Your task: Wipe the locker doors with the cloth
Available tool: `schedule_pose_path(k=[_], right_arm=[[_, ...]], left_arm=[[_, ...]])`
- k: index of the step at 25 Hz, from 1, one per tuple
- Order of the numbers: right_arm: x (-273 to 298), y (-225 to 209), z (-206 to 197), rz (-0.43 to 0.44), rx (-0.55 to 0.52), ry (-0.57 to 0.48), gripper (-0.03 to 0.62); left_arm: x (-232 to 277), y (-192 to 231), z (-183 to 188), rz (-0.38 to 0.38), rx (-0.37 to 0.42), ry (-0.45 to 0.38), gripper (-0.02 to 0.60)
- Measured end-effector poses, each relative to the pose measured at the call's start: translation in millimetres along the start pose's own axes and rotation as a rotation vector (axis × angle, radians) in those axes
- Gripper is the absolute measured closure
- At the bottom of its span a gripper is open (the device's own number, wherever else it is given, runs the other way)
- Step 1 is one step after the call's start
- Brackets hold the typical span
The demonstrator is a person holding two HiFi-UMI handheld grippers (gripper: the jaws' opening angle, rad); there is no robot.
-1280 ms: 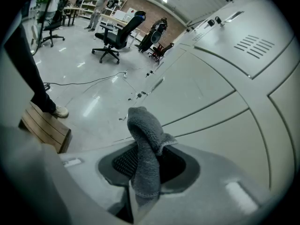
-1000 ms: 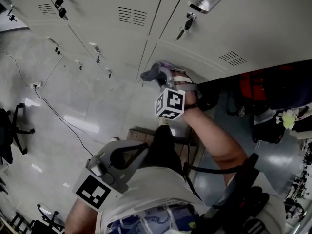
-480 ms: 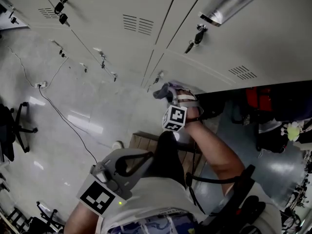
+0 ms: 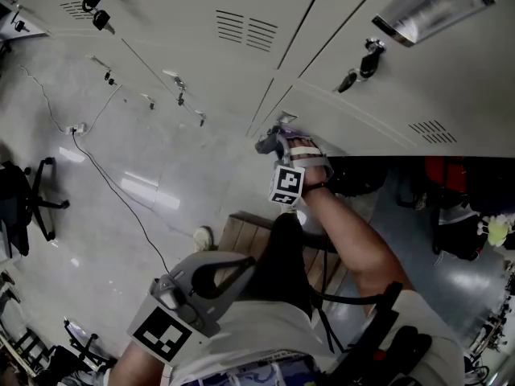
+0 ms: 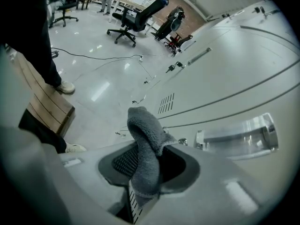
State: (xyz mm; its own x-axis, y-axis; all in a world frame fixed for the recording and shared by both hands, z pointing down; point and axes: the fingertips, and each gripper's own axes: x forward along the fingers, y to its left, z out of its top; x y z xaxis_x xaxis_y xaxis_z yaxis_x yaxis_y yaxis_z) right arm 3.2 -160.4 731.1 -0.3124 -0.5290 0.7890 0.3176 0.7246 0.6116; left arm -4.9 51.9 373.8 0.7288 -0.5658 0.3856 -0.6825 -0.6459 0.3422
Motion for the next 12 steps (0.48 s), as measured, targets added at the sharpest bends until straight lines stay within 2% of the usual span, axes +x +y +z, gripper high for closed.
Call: schedule_pose_path(k=[12], right_arm=[[54.1, 21.5, 3.3, -0.015, -0.022, 0.006, 0.480]], left_arm=[[3.4, 12.1, -14.4, 0.030, -0.027, 0.039, 0.580]])
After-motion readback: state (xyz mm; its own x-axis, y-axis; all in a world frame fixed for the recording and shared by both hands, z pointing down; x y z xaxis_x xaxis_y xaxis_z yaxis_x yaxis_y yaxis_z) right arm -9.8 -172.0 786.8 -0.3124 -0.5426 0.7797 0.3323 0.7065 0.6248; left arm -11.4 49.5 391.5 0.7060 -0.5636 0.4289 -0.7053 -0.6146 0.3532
